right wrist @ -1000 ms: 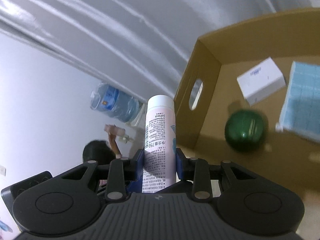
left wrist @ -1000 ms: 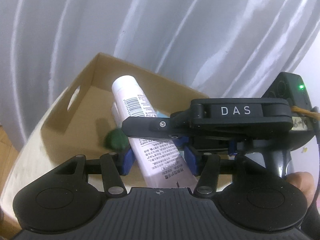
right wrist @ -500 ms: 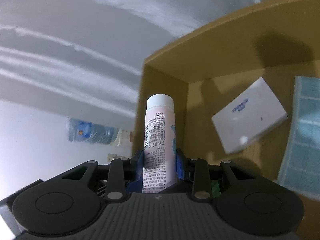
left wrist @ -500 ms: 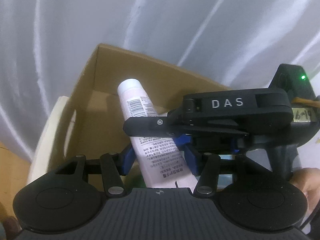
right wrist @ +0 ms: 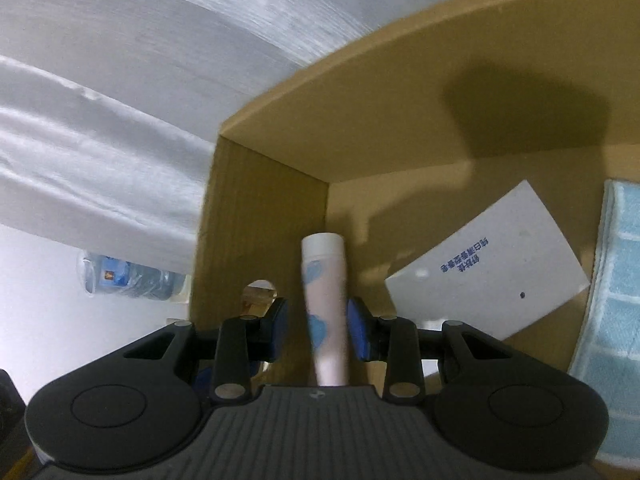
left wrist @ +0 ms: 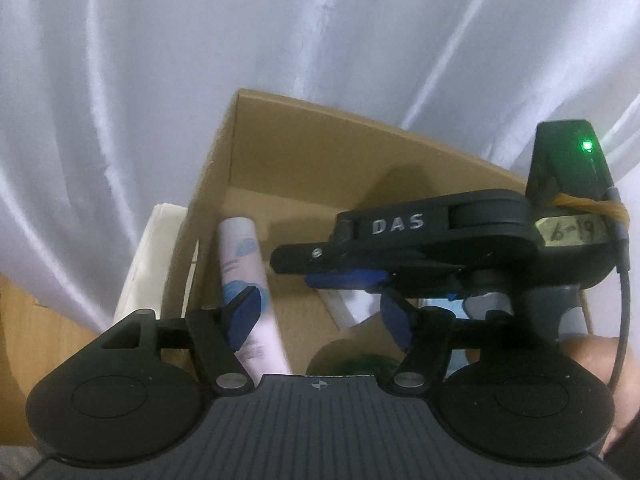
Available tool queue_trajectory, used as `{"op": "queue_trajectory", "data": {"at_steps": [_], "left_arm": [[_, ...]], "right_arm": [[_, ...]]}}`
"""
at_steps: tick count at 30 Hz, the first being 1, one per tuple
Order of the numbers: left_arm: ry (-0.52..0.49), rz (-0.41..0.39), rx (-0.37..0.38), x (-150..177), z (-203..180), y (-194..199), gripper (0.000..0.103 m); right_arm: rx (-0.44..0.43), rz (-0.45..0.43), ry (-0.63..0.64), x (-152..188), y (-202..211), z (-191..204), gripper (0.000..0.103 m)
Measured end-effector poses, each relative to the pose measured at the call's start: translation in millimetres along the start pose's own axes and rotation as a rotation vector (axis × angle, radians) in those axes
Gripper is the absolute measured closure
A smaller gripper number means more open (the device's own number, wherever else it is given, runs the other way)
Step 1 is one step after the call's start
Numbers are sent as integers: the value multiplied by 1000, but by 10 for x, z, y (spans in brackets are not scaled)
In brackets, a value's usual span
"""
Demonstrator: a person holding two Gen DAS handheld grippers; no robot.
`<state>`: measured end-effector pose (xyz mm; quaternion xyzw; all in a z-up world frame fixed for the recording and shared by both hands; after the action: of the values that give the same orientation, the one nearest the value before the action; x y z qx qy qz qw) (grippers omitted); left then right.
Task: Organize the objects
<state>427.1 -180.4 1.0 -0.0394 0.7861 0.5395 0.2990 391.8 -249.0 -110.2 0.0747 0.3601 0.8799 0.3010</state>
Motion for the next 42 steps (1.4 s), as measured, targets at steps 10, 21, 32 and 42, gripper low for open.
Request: {"op": "queue_trajectory", "data": {"at_steps": [10,21,32,42], "left_arm": [[40,-134,5,229,-40,748,18],[-47,-347,-180,713,-420,1820,1],[-35,-489,-529,1223,-614,2565,0],[-152,-555,-664,1390,-774,2580,0]], "right_arm": [[-31,-29,58,268,531,280,47],[-97,-99,160,1017,1352,535,39],[-102,-174,152,1720,1932,412,31],[-17,-300,287,2144,2194,541,16]]}}
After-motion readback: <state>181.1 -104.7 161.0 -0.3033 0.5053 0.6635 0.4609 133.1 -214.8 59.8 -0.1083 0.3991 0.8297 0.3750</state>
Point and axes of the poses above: each gripper's, at about its wrist camera, not at the fingertips, and y roughly against the way its jaws point, z to its left, x to its underside, the point moved 7 cm from there along -y, roughly the way its jaws point, and after that the axes turned 5 degrees about -y, right-handed, at the moved point
